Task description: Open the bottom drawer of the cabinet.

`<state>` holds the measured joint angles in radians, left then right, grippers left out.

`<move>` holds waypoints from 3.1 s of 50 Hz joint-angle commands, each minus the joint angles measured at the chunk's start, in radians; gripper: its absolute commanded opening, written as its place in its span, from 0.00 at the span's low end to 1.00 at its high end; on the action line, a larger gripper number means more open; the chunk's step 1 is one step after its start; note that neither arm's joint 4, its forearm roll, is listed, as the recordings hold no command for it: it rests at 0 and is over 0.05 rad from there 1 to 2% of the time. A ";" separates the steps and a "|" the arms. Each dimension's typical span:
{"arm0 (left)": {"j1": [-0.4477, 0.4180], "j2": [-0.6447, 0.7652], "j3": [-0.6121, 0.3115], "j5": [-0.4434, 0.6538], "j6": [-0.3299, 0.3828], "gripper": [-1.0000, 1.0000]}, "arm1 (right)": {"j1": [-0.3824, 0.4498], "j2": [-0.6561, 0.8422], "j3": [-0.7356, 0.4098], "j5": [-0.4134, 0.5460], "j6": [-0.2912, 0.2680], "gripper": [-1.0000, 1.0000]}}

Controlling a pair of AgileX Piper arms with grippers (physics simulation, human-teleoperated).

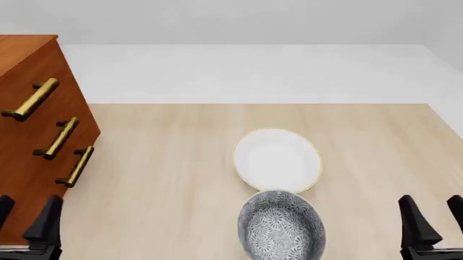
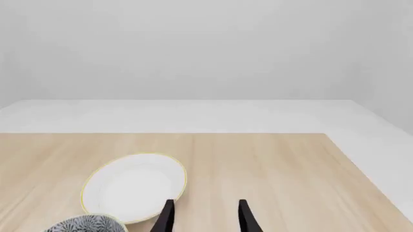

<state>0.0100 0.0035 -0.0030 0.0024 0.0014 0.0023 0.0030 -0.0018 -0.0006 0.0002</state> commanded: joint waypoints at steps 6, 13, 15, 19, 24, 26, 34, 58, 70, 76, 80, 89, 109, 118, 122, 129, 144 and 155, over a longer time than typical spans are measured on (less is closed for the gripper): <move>-0.056 0.000 -0.006 0.012 0.060 1.00 | -0.002 0.003 -0.005 0.003 0.000 1.00; -0.120 0.005 -0.021 0.028 0.126 1.00 | -0.002 0.004 -0.004 0.000 -0.001 1.00; -0.149 0.015 -0.045 0.041 0.189 1.00 | -0.002 0.004 -0.004 0.001 0.001 1.00; -0.179 0.088 -0.049 0.006 0.265 1.00 | -0.002 0.005 -0.003 -0.001 0.003 1.00; -0.212 0.159 -0.055 -0.038 0.372 1.00 | -0.003 0.007 -0.003 -0.003 0.003 1.00; -0.196 0.169 -0.054 -0.057 0.419 1.00 | -0.002 0.004 -0.005 0.002 0.003 1.00; -0.207 0.313 -0.033 -0.201 0.558 1.00 | -0.003 0.008 -0.003 -0.003 0.003 1.00; -0.168 1.093 0.003 -0.841 0.850 1.00 | -0.002 0.009 -0.003 -0.005 0.003 1.00; -0.129 1.380 0.002 -1.068 0.917 1.00 | -0.002 0.010 -0.002 -0.007 0.001 1.00; -0.116 1.418 -0.001 -1.076 0.926 1.00 | -0.002 0.008 -0.003 -0.005 0.001 1.00; -0.098 1.459 -0.003 -1.101 0.940 1.00 | -0.002 0.012 -0.002 -0.009 0.002 1.00; -0.053 1.565 -0.001 -1.189 0.981 1.00 | -0.002 0.013 -0.002 -0.009 0.002 1.00; 0.006 1.655 -0.024 -1.222 1.036 1.00 | -0.002 0.011 -0.002 -0.009 0.001 1.00; 0.028 1.675 -0.037 -1.222 1.055 1.00 | -0.002 0.010 -0.003 -0.006 0.002 1.00; 0.036 1.679 -0.044 -1.222 1.054 1.00 | -0.002 0.009 -0.003 -0.006 0.001 1.00; 0.046 1.688 -0.057 -1.222 1.055 1.00 | -0.002 0.012 -0.001 -0.010 0.001 1.00; 0.062 1.702 -0.082 -1.222 1.058 1.00 | -0.002 0.011 -0.001 -0.009 0.001 1.00; 0.089 1.729 -0.114 -1.222 1.056 1.00 | -0.002 0.012 0.000 -0.012 0.002 1.00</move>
<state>0.0794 1.7094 -0.0918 -1.2197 1.0565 0.0003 0.0128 -0.0035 -0.0080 0.0019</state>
